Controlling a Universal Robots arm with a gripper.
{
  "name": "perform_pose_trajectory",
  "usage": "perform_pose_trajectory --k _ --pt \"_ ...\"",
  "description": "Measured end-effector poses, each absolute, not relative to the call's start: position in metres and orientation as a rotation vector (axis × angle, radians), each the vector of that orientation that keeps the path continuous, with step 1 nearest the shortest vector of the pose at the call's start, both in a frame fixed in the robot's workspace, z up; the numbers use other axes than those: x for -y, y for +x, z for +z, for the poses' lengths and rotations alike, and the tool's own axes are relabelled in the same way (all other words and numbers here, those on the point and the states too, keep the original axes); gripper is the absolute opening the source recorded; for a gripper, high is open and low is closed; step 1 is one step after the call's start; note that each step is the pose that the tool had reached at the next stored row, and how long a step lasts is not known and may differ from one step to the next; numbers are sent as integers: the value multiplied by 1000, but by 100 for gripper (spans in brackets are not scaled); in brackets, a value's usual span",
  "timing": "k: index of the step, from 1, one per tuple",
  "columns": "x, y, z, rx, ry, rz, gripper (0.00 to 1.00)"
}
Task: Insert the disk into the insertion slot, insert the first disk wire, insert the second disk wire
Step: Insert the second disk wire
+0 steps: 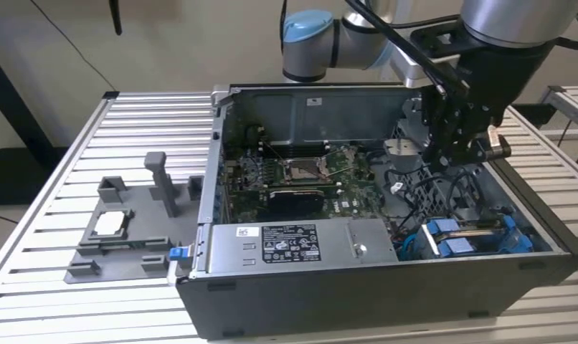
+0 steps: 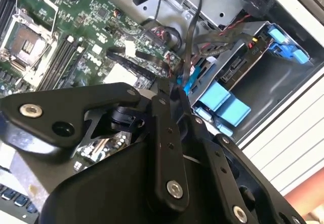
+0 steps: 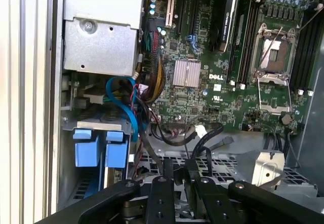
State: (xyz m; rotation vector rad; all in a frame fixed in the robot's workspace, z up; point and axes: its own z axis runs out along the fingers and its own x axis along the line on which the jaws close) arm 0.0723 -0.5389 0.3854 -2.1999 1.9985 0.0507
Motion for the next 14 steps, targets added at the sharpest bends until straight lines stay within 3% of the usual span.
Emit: perform_pose_trajectory --k 2,3,10,14 --pt "539 72 385 -1999 -2200 51 22" --pt "540 72 385 -1998 -2200 51 15" --pt "541 72 387 -1999 -2200 50 15" --pt "541 70 387 -1997 -2201 47 22"
